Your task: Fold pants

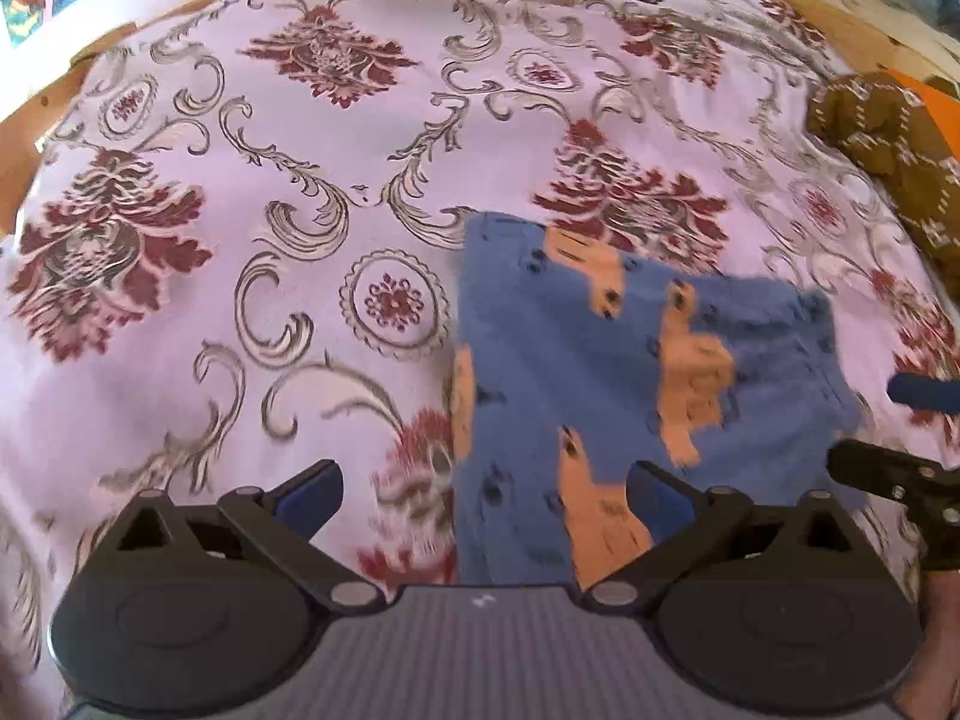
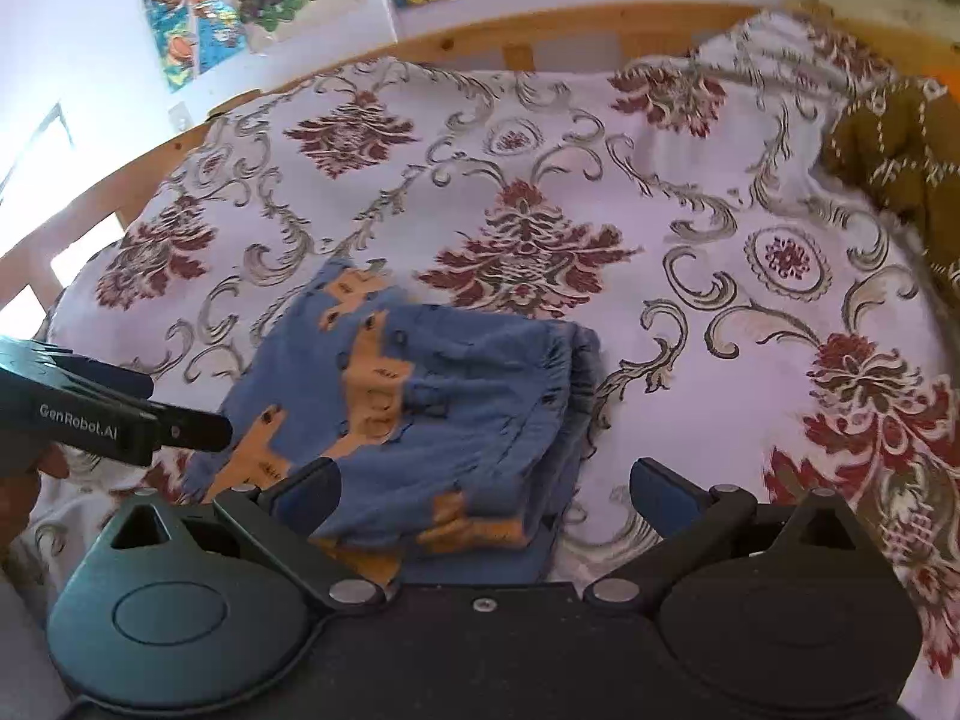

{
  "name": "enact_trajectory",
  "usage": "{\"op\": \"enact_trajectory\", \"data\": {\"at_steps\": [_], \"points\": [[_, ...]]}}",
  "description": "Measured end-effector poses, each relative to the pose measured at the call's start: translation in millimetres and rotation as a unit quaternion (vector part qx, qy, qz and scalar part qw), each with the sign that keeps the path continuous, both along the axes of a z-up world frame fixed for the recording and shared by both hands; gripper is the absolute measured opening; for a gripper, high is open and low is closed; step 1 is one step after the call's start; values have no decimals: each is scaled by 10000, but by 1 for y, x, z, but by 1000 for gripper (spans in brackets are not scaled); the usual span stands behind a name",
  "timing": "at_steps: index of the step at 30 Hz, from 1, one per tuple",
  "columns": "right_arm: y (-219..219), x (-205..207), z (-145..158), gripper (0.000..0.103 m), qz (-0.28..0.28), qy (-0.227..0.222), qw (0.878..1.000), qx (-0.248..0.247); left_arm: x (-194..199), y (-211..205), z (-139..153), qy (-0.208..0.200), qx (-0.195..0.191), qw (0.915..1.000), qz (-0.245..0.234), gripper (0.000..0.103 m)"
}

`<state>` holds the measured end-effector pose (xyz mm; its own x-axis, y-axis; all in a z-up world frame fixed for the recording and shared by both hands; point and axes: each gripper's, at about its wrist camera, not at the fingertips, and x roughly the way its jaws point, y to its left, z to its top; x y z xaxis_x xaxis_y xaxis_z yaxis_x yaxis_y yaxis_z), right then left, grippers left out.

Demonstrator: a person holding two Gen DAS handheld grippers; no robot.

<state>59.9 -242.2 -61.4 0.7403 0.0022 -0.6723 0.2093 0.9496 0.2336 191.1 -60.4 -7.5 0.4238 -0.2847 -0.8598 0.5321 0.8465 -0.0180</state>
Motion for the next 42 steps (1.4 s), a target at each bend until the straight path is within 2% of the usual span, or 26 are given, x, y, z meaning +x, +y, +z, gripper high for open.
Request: {"op": "enact_trajectory", "data": {"at_steps": [3,7,9,13,19,23,24,29,34,42], "points": [[-16,13,-9,98,-69,105,9994,314,23,-1,-13,253,-160,9994,197,103],[-32,21,-23,80,-273,187,9963,799,42,6,-30,563,-432,9968,367,101],[-34,21,-26,76,-285,136,9954,902,45,8,-35,647,-508,9959,367,95],[-34,19,-27,54,-229,87,9939,1072,45,8,-34,669,-611,9957,214,87],[-37,16,-29,42,-338,0,9914,1268,39,1,-31,679,-652,9954,-150,59],[-36,15,-29,34,-335,-31,9915,1256,39,2,-30,805,-831,9930,-238,29],[-34,15,-28,33,-317,-49,9923,1197,38,2,-30,783,-843,9931,-245,21],[-13,12,-15,25,-151,-247,9986,439,29,-2,-21,474,-777,9955,-271,11],[14,11,0,23,191,-494,9967,-609,21,-3,-6,197,-915,9953,-248,7],[20,25,21,22,421,-913,9814,-1637,28,-15,13,-380,-1429,9887,-226,6]]}}
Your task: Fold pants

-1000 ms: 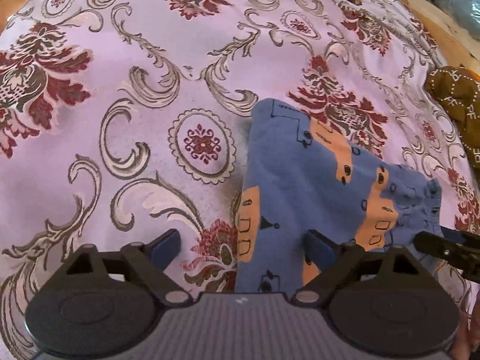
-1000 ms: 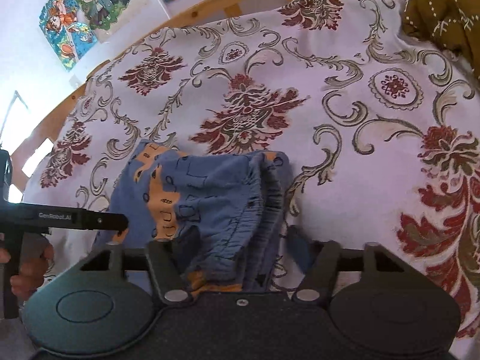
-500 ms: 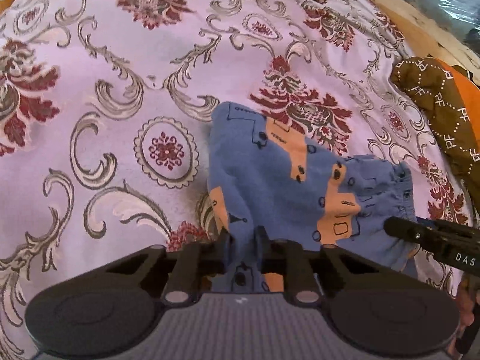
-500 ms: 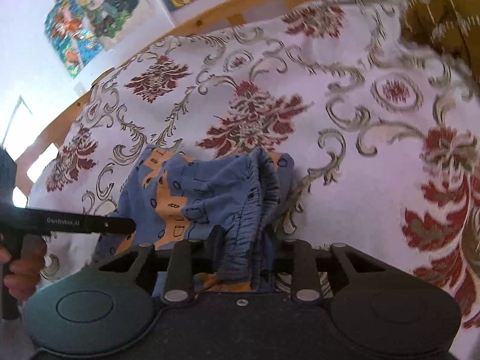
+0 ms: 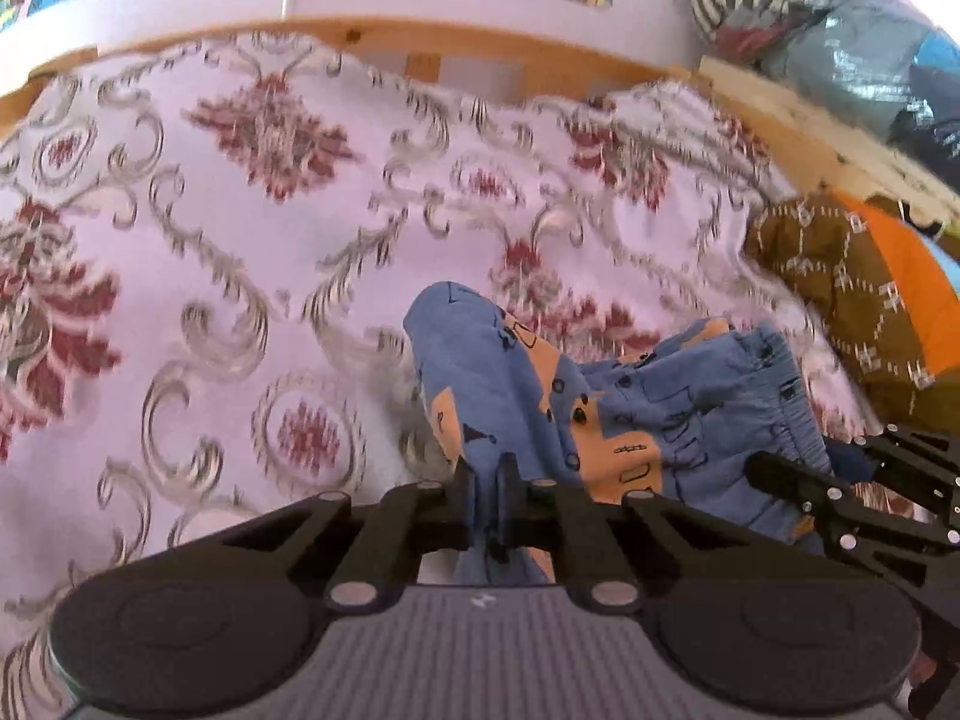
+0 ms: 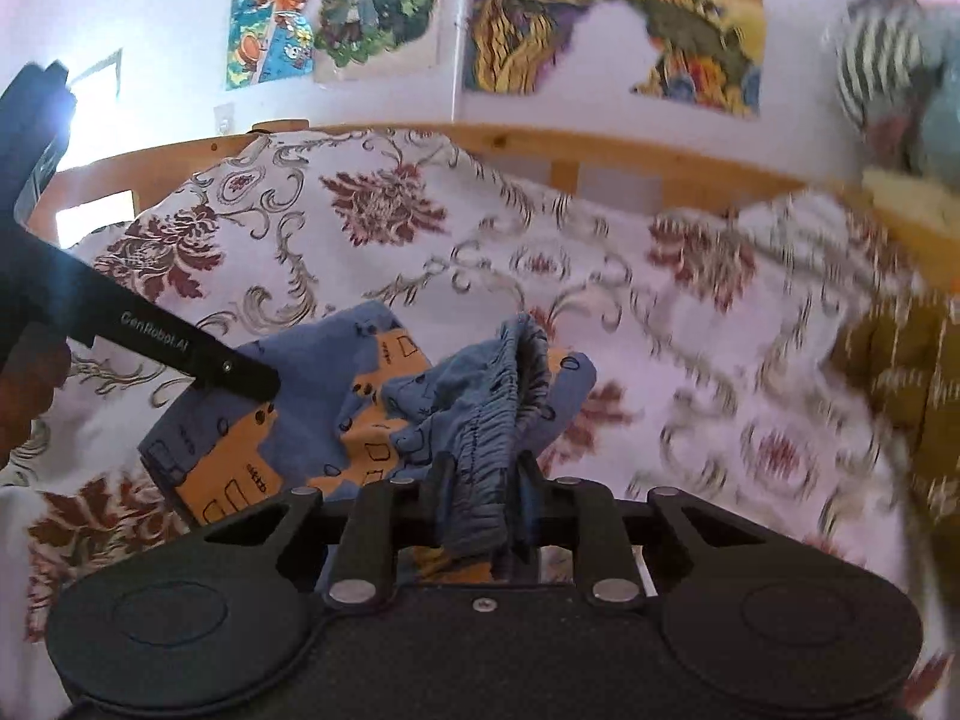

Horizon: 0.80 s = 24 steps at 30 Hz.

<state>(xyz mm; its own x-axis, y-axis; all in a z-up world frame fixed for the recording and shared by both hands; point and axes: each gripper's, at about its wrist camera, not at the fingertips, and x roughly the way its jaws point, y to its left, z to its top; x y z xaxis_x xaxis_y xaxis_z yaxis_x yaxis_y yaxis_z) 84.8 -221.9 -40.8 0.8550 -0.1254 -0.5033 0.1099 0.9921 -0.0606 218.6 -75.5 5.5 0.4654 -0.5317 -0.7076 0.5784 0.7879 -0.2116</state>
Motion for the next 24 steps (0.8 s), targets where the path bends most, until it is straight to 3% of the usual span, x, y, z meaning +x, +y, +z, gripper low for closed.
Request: {"op": "enact_trajectory", "data": {"at_steps": [5,10,13,16,19,21,24], "points": [[-20,28,6,22,-65,-142,9995,-273,19,-18,2,-236,-334,9991,106,7],[-46,58,-8,24,-113,177,9997,-107,40,-25,-33,271,-218,9987,385,7],[-51,66,-22,32,-151,415,9989,-159,41,-25,-45,307,-29,9988,380,11],[-53,63,-30,46,-354,484,9981,-172,40,-24,-43,250,80,9986,460,23],[-60,54,-31,77,-657,435,9969,-83,38,-19,-41,210,260,9977,590,32],[-64,44,-26,81,-749,358,9965,42,33,-13,-39,159,393,9963,745,56],[-65,27,-16,88,-825,225,9962,134,22,-7,-28,-48,543,9940,949,70]]}}
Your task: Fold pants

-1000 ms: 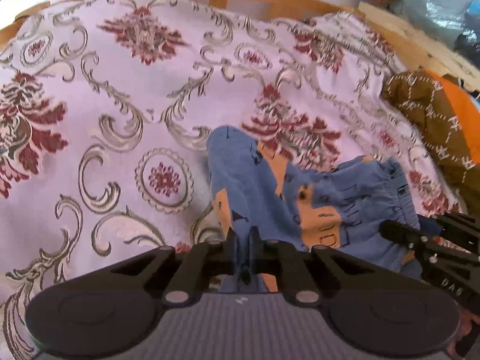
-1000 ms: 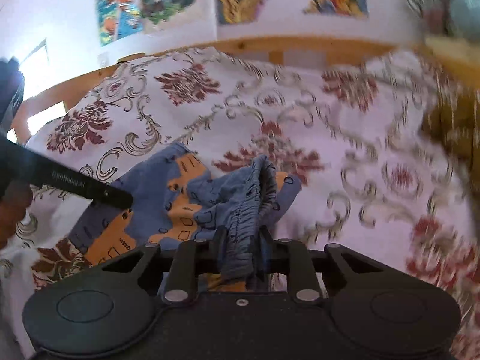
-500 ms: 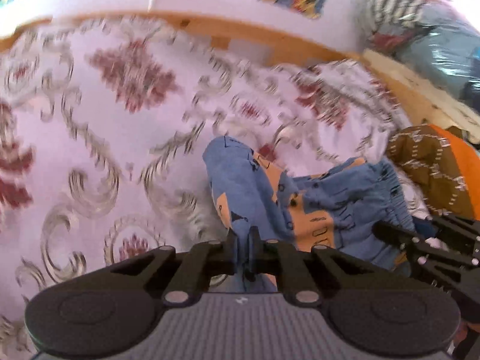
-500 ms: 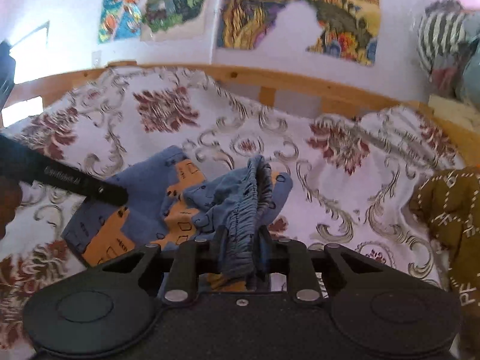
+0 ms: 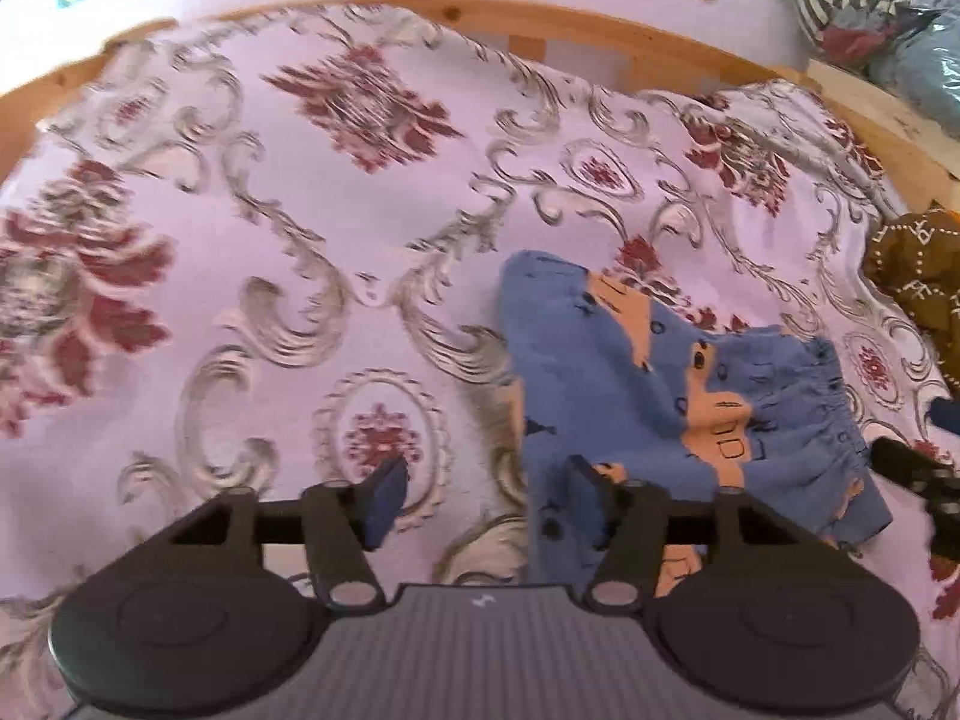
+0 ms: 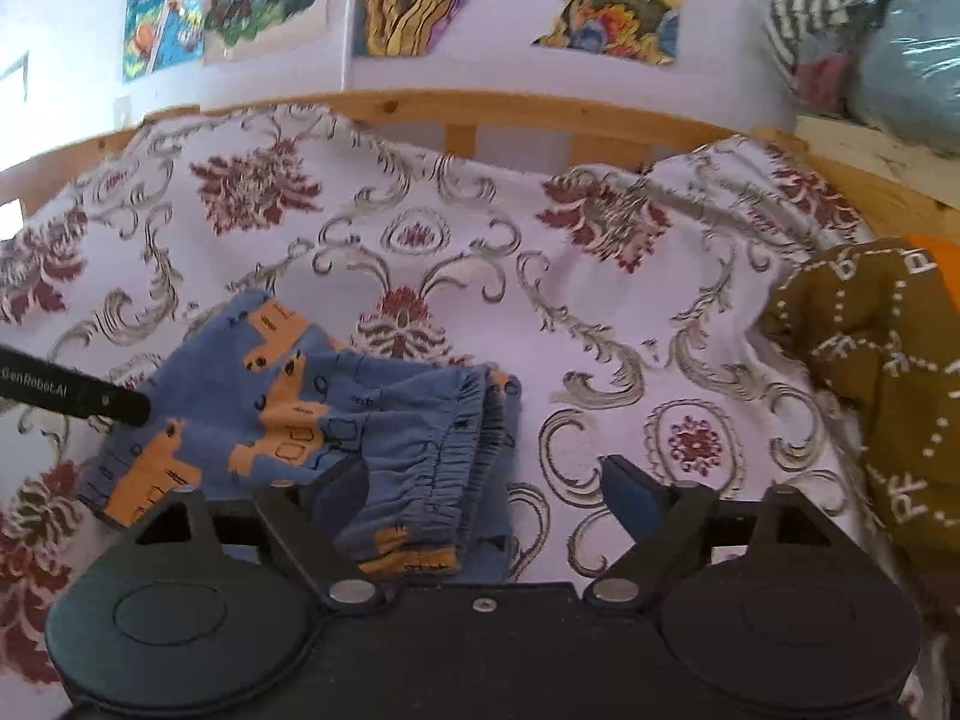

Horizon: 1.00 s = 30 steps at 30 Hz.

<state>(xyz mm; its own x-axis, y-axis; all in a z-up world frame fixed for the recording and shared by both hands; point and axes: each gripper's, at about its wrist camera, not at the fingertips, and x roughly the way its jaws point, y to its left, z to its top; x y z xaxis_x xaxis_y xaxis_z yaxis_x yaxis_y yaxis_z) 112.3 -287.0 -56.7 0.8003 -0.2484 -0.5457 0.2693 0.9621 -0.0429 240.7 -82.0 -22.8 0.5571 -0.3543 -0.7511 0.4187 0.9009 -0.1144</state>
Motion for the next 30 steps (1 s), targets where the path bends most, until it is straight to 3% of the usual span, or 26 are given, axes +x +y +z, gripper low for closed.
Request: {"op": "enact_trajectory", "data": {"at_steps": [1,3,8,19,30], "points": [[1,-6,5,91,-36,-77,10000,33,-6,2,5,-66,24,10000,14,74],[4,-18,14,97,-88,-244,9996,90,-19,5,18,-235,4,9997,24,92],[18,-44,36,102,-79,-570,9983,125,-57,10,44,-489,-39,9987,168,103],[51,-98,49,102,17,-748,9970,199,-131,27,53,-394,-115,9983,420,103],[51,-109,35,102,-15,-619,9973,393,-143,21,47,-507,160,9982,293,103]]}}
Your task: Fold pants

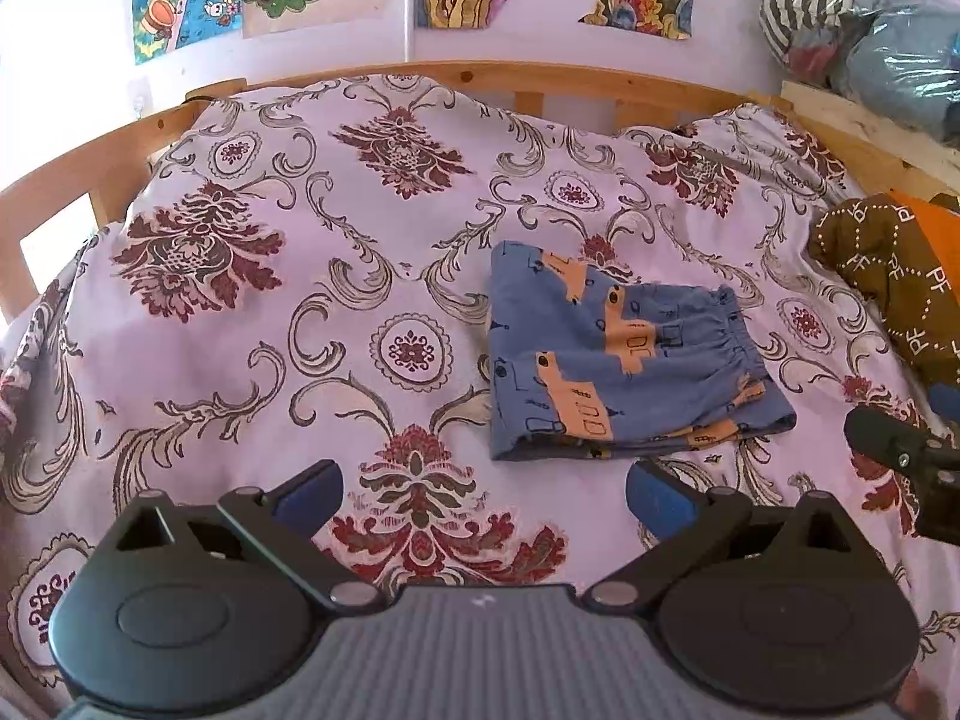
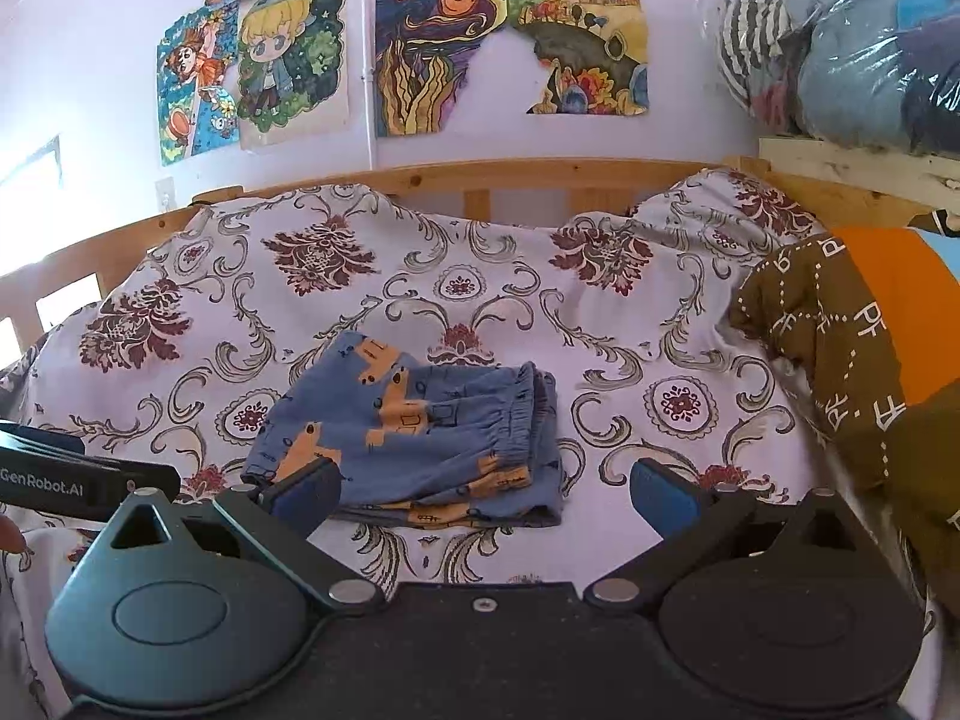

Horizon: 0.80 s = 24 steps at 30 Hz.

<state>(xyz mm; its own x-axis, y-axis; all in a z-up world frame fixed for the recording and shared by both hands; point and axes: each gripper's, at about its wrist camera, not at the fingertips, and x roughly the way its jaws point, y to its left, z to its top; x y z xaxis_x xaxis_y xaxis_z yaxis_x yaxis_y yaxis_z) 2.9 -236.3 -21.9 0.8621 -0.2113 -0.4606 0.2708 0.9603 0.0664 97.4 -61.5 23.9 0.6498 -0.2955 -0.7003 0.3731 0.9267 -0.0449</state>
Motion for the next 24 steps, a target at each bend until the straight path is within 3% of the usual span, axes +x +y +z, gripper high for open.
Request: {"op": "enact_trajectory", "data": {"at_steps": [14,24], "points": [[-3,1,-5,102,-31,48,10000,69,5,1,-6,175,-16,9998,40,103],[-4,2,-7,102,-37,74,9999,110,11,1,-13,575,26,9983,128,103]]}}
